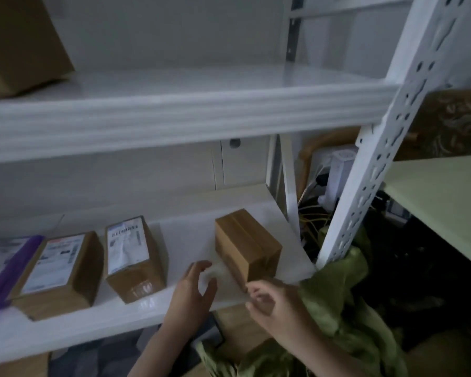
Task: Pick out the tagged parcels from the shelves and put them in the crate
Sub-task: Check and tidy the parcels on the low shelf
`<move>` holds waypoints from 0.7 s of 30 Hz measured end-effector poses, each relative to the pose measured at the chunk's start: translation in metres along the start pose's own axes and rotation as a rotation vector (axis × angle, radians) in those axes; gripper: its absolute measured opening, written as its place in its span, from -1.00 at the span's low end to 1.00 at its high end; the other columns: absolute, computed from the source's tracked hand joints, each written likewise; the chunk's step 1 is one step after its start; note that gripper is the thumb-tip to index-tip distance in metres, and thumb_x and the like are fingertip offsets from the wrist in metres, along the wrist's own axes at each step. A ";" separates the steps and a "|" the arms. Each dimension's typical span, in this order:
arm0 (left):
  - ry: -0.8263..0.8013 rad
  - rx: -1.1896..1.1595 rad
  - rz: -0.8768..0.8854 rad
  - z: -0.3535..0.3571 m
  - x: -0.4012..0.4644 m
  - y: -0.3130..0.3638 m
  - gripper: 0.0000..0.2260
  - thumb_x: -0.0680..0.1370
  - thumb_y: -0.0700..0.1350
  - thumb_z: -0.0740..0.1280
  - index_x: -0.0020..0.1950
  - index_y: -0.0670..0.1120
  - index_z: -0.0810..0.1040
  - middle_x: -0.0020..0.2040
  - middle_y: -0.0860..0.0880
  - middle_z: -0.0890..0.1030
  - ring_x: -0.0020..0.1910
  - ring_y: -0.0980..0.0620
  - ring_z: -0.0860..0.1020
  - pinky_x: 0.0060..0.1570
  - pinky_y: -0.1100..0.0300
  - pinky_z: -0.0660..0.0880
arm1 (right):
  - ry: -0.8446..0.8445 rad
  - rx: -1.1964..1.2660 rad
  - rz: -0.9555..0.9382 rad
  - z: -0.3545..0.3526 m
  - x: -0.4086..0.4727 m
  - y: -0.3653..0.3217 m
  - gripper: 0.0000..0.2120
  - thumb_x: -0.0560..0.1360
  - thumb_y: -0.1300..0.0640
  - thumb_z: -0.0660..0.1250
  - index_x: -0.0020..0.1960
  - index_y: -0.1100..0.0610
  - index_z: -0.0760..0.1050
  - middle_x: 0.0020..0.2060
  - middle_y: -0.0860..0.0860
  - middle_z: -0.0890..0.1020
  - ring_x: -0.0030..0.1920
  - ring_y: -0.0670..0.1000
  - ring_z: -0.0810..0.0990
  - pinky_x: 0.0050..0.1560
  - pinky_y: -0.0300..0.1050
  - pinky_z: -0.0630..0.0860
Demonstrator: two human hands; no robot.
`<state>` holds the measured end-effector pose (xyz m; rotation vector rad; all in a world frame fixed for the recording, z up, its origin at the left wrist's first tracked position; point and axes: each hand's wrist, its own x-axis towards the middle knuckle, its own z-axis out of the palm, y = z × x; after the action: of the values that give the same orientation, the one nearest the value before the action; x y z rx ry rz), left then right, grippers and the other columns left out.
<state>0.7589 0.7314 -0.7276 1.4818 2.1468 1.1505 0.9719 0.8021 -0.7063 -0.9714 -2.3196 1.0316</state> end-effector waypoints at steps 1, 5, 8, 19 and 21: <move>-0.007 0.004 0.001 0.005 -0.001 0.001 -0.71 0.59 -0.08 0.39 0.30 0.06 0.48 0.20 0.16 0.51 0.12 0.14 0.54 0.08 0.29 0.45 | 0.076 0.006 -0.025 -0.004 -0.004 0.010 -0.72 0.53 0.09 0.46 0.24 0.01 0.62 0.00 -0.18 0.64 0.04 -0.23 0.61 0.07 -0.28 0.59; -0.012 0.037 0.052 0.017 -0.007 0.002 -0.63 0.59 -0.05 0.38 0.39 0.00 0.45 0.27 0.07 0.49 0.14 0.13 0.52 0.06 0.24 0.48 | 0.296 -0.036 -0.074 -0.023 -0.002 0.047 -0.82 0.48 0.12 0.52 0.08 0.03 0.65 -0.12 -0.19 0.65 -0.07 -0.23 0.64 -0.07 -0.31 0.62; -0.037 0.107 0.047 0.019 -0.009 0.001 -0.52 0.57 -0.03 0.41 0.46 -0.04 0.39 0.34 0.00 0.47 0.13 0.11 0.49 0.08 0.23 0.44 | 0.353 -0.093 -0.050 -0.040 0.011 0.065 -0.70 0.45 0.07 0.56 0.14 0.08 0.62 -0.08 -0.14 0.64 -0.05 -0.19 0.63 -0.04 -0.32 0.61; -0.035 0.121 0.099 0.033 0.004 0.021 -0.25 0.46 0.05 0.52 0.56 0.01 0.23 0.44 0.01 0.40 0.36 0.06 0.44 0.32 0.12 0.44 | 0.108 -0.246 -0.012 -0.049 0.042 0.048 -0.44 0.44 -0.08 0.54 0.35 0.08 0.49 0.19 -0.07 0.59 0.18 -0.07 0.57 0.10 -0.23 0.51; -0.023 0.084 0.112 0.039 0.002 0.026 -0.16 0.45 0.07 0.53 0.60 0.04 0.13 0.45 0.00 0.40 0.36 0.07 0.44 0.33 0.09 0.45 | 0.111 -0.209 -0.023 -0.044 0.040 0.049 -0.56 0.44 -0.03 0.55 0.26 0.05 0.54 0.11 -0.08 0.62 0.14 -0.07 0.60 0.09 -0.23 0.53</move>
<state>0.7993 0.7545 -0.7324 1.6624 2.1446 1.0857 0.9932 0.8758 -0.7119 -1.0498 -2.3736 0.7166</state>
